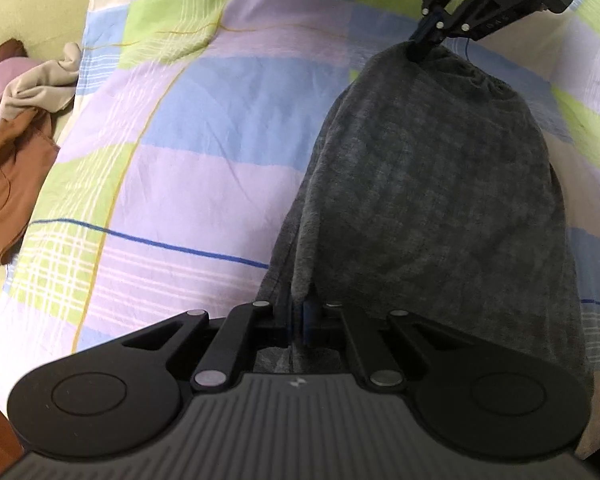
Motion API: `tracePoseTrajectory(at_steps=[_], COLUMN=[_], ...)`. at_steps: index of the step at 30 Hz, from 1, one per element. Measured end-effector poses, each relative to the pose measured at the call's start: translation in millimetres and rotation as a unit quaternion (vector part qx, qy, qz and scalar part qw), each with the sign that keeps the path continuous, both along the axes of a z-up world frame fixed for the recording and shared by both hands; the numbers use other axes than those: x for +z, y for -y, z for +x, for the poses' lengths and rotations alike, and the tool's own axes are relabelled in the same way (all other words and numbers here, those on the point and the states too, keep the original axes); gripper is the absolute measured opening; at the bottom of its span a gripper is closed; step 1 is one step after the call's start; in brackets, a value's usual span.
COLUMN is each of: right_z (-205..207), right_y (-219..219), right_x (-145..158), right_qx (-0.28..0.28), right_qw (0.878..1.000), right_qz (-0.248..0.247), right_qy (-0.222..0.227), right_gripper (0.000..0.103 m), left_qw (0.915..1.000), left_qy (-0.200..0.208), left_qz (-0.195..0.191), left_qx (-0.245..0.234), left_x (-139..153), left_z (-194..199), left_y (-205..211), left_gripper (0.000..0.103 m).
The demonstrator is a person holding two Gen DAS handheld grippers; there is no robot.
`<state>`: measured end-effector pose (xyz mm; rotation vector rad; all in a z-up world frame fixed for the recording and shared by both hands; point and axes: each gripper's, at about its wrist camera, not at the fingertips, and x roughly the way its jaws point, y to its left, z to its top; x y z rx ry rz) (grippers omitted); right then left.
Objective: Fold clothes
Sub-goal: 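Lay the folded shorts on the blanket and open both grippers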
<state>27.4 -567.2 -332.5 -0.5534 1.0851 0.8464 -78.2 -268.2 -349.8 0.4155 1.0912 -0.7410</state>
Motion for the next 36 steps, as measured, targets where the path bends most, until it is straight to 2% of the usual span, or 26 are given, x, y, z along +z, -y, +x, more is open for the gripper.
tracePoseTrajectory(at_steps=[1, 2, 4, 5, 6, 7, 8, 11, 12, 13, 15, 18, 20, 22, 24, 25, 26, 27, 28, 30, 31, 35, 36], right_z=[0.4, 0.4, 0.1, -1.1, -4.3, -6.3, -11.3, -26.4, -48.0, -56.3, -100.6, -153.4, -179.4, -213.7, -238.8, -245.6, -258.0, -271.3, -283.1, -296.2, -312.3, -346.8, -362.1], right_y=[0.2, -1.9, -6.9, -9.1, -11.2, -11.4, -7.8, 2.1, 5.4, 5.3, -8.6, -41.8, -62.6, -86.6, -99.1, -101.4, -102.6, -103.5, -103.0, -102.8, -111.3, -148.1, -171.2], right_x=[-0.8, -6.3, -18.7, -20.8, -20.1, -17.8, -7.9, 12.7, 27.2, 30.9, 36.8, 22.4, 5.7, -14.5, -18.6, -18.0, -14.9, -11.4, -7.5, -4.6, -0.7, 3.0, 5.0], right_qx=[-0.005, -0.015, -0.037, -0.046, -0.066, -0.082, -0.141, -0.261, -0.325, -0.342, -0.395, -0.43, -0.447, -0.465, -0.481, -0.487, -0.504, -0.522, -0.548, -0.574, -0.591, -0.61, -0.607], right_qw=[1.0, 1.0, 0.999, 0.998, 0.995, 0.993, 0.983, 0.956, 0.937, 0.931, 0.909, 0.89, 0.885, 0.883, 0.876, 0.873, 0.864, 0.853, 0.837, 0.819, 0.805, 0.788, 0.788], right_qz=[-0.001, -0.011, -0.033, -0.046, -0.063, -0.07, -0.075, -0.052, -0.005, 0.013, 0.091, 0.146, 0.13, 0.059, 0.008, -0.003, -0.005, -0.007, 0.0, 0.011, 0.023, 0.03, 0.028], right_qy=[0.003, -0.001, -0.009, 0.001, 0.03, 0.051, 0.095, 0.128, 0.129, 0.127, 0.092, 0.035, 0.003, -0.015, -0.007, -0.005, 0.0, 0.006, 0.012, 0.021, 0.044, 0.083, 0.098], right_gripper=[0.0, 0.001, 0.01, 0.032, 0.051, 0.056, 0.057, 0.058, 0.057, 0.055, 0.048, 0.045, 0.045, 0.045, 0.043, 0.043, 0.043, 0.043, 0.043, 0.043, 0.043, 0.045, 0.047], left_qw=[1.0, 0.9999, 0.9994, 0.9992, 0.999, 0.9988, 0.9985, 0.9977, 0.9979, 0.9986, 0.9994, 0.9997, 0.9986, 0.998, 0.997, 0.9958, 0.9948, 0.9929, 0.9938, 0.996, 0.9964, 0.9949, 0.9936], left_qy=[-0.003, -0.009, -0.018, -0.022, -0.025, -0.026, -0.026, -0.036, -0.038, -0.035, -0.031, -0.023, -0.033, -0.041, -0.046, -0.043, -0.036, -0.019, -0.016, -0.012, -0.008, 0.023, 0.031], left_qz=[0.001, 0.011, 0.022, 0.025, 0.025, 0.029, 0.033, 0.039, 0.032, 0.018, -0.002, 0.007, 0.041, 0.047, 0.063, 0.08, 0.095, 0.116, 0.108, 0.085, 0.078, 0.054, 0.051], left_qx=[0.003, 0.009, 0.019, 0.023, 0.026, 0.03, 0.033, 0.043, 0.042, 0.034, 0.017, -0.002, -0.006, -0.007, -0.005, -0.005, -0.007, -0.017, -0.02, -0.027, -0.034, -0.082, -0.096], left_x=[-1.4, -7.0, -14.5, -16.1, -14.2, -11.4, -8.6, 5.3, 9.7, 14.1, 16.9, 6.9, -9.7, -12.6, -9.9, -8.8, -7.2, -2.8, 2.8, 13.4, 16.3, 25.3, 25.9], left_z=[1.4, 3.9, 7.3, 8.4, 9.0, 8.9, 8.9, 7.8, 7.8, 8.0, 9.8, 13.1, 15.2, 12.5, 7.9, 4.5, 1.1, -8.5, -12.7, -19.7, -21.1, -24.3, -23.2], left_y=[-1.6, -3.0, -6.9, -9.3, -12.9, -18.6, -24.3, -46.5, -49.3, -47.8, -38.3, -23.1, -20.6, -29.7, -39.9, -44.8, -49.1, -58.3, -63.0, -69.3, -68.5, -60.9, -57.9], left_gripper=[0.002, 0.007, 0.015, 0.017, 0.018, 0.02, 0.02, 0.018, 0.018, 0.018, 0.018, 0.022, 0.025, 0.029, 0.034, 0.032, 0.028, 0.028, 0.028, 0.033, 0.039, 0.041, 0.041])
